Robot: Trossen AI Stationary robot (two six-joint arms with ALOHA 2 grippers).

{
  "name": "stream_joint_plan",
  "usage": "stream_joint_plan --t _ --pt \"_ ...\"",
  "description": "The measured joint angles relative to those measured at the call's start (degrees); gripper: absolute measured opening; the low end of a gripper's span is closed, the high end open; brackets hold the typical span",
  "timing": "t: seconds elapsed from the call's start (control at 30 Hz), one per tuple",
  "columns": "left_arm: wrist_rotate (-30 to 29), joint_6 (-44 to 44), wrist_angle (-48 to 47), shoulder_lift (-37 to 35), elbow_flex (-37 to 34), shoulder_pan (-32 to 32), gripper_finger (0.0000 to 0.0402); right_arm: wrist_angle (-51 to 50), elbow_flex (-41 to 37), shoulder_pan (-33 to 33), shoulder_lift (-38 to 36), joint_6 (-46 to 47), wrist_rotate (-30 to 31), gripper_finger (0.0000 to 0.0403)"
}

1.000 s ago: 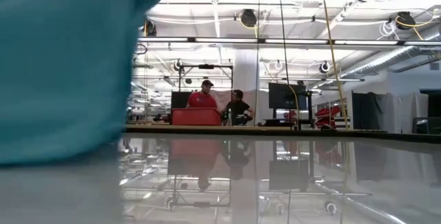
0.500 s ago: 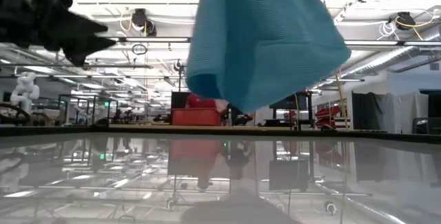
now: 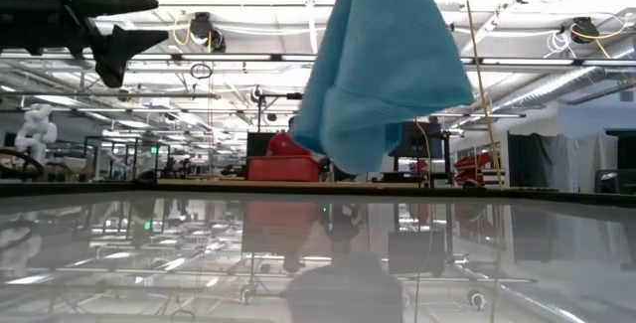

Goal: Roll towel
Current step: Roll the blue microfiber towel

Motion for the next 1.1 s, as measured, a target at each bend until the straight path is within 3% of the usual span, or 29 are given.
stream_joint_plan --t 0.43,0.57,0.77,0.93,1.1 --pt "-1.98 -3.72 7.18 8.44 0.20 0.17 0.0215 -0.55 0.00 -0.75 0.04 0.17 -0.62 0.0000" --pt "1.67 -3.59 14.10 13.09 0.36 0.17 0.0215 -1.35 0.00 -0.75 0.04 0.48 -0.62 0.0000" --pt "12.62 -0.25 24.01 21.43 0.54 0.12 0.0215 -1.51 0.00 -0.75 0.04 1.61 -0.64 0.0000" --pt "15.19 4.00 24.54 30.67 4.13 -0.05 0.0215 -1.16 0.00 -0.75 0.04 1.63 -0.64 0.0000" --pt "17.48 13.80 23.95 43.81 12.03 -0.73 0.0215 -0.99 0.00 -0.79 0.04 2.25 -0.64 0.0000"
